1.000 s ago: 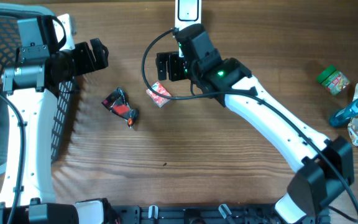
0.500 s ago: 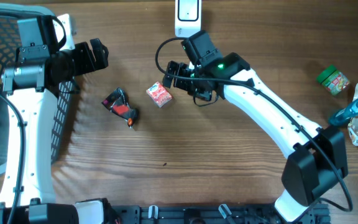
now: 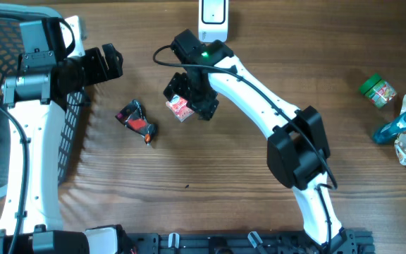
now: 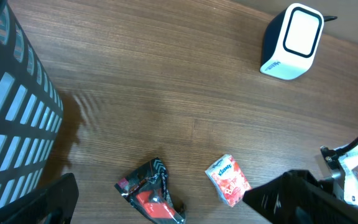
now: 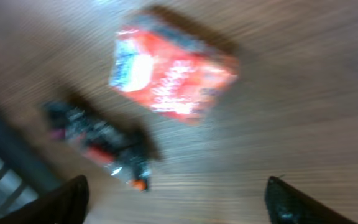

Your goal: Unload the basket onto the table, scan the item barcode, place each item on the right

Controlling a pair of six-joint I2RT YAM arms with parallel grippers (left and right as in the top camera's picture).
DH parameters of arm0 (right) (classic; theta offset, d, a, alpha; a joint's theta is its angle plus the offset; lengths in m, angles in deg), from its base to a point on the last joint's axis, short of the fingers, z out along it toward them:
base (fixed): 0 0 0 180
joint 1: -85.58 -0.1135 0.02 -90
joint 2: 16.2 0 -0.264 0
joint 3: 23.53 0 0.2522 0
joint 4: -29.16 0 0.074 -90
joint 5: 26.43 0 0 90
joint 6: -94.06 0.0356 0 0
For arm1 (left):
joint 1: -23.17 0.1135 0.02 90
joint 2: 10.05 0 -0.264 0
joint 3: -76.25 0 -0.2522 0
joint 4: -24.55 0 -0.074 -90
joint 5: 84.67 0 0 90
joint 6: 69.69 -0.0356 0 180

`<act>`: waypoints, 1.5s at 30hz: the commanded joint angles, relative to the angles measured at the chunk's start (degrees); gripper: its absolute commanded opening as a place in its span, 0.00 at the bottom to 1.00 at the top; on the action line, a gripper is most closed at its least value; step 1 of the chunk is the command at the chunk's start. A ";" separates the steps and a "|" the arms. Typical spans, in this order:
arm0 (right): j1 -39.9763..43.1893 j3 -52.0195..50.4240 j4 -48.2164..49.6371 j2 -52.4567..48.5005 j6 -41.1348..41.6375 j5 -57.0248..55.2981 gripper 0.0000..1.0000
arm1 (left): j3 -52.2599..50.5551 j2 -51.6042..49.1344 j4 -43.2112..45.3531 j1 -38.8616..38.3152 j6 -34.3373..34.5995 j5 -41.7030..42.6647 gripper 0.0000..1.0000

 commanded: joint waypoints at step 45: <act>-1.62 3.80 7.80 -14.08 -28.35 -7.41 0.64 | 0.63 0.90 0.13 -0.24 -1.33 -0.33 1.00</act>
